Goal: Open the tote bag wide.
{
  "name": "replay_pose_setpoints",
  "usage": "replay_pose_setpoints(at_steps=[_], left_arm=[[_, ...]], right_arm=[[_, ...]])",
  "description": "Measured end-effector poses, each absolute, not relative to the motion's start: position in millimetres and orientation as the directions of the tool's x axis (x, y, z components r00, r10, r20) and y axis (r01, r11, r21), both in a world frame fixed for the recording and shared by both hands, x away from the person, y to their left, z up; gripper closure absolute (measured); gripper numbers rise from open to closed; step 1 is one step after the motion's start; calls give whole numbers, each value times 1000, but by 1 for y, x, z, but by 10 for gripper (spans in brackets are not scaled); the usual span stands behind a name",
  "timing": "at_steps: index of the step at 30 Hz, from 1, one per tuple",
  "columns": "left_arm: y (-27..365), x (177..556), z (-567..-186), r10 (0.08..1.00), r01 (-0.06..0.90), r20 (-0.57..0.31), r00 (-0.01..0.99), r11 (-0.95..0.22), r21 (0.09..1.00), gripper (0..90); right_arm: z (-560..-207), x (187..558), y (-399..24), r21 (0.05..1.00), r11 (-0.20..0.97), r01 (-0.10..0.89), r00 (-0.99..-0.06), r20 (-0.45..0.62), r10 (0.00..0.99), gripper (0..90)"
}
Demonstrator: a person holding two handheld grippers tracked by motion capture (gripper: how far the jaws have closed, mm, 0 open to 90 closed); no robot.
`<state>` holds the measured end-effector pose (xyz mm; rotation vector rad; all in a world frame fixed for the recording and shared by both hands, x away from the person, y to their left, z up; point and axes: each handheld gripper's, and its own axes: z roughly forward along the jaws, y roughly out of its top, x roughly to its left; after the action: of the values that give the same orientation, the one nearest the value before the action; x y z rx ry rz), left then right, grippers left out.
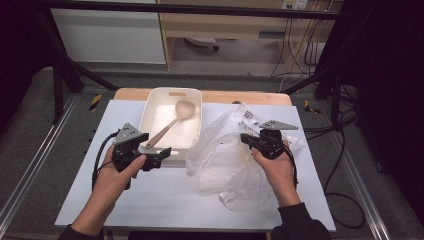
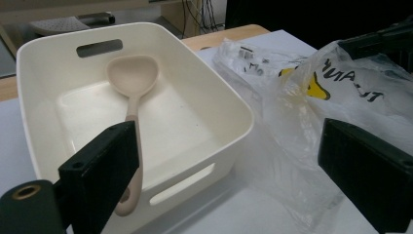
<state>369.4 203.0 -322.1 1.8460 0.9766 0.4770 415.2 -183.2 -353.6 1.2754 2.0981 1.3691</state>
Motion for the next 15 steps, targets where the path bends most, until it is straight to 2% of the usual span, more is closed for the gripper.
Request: replay_pose_setpoints(at_steps=[15], left_arm=[[209,385,-318,816,431,-66,574,-233,871,79]], right_arm=[[-353,415,-182,855,145,498,-551,183,814,900]])
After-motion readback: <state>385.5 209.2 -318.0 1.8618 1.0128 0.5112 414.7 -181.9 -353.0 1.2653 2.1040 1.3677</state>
